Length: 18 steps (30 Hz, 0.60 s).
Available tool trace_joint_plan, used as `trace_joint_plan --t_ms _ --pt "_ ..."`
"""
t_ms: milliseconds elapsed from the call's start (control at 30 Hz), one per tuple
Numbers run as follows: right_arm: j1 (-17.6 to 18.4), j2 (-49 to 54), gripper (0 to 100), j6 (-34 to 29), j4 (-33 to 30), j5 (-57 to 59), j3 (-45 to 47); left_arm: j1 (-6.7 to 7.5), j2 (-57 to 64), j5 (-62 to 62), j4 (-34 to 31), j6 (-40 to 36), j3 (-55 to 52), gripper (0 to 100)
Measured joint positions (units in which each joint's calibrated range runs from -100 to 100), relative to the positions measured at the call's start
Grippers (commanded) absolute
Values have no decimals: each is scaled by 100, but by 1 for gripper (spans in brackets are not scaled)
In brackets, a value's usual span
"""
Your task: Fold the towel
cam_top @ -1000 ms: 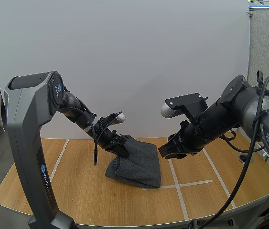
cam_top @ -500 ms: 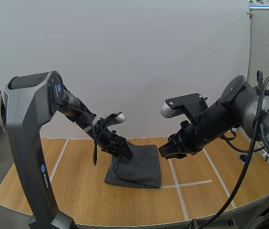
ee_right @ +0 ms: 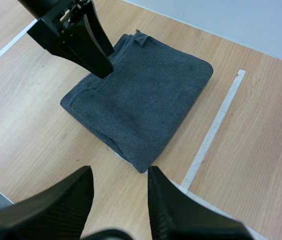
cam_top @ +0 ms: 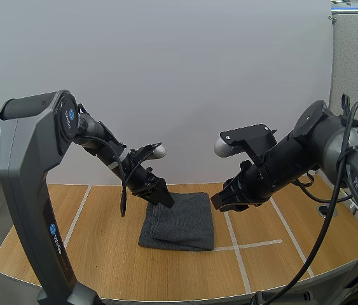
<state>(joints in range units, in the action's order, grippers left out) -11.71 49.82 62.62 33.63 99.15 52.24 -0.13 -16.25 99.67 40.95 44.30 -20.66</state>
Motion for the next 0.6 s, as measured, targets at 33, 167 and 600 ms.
trace_joint_plan --t_ms 33,167,600 --pt "0 0 58 0 0 0 0 0 0 0 -26 0 -15 86" --pt "0 0 58 0 0 0 0 0 0 0 -91 0 -45 99" --pt "0 0 58 0 0 0 0 0 -247 -760 -417 10 -413 99"
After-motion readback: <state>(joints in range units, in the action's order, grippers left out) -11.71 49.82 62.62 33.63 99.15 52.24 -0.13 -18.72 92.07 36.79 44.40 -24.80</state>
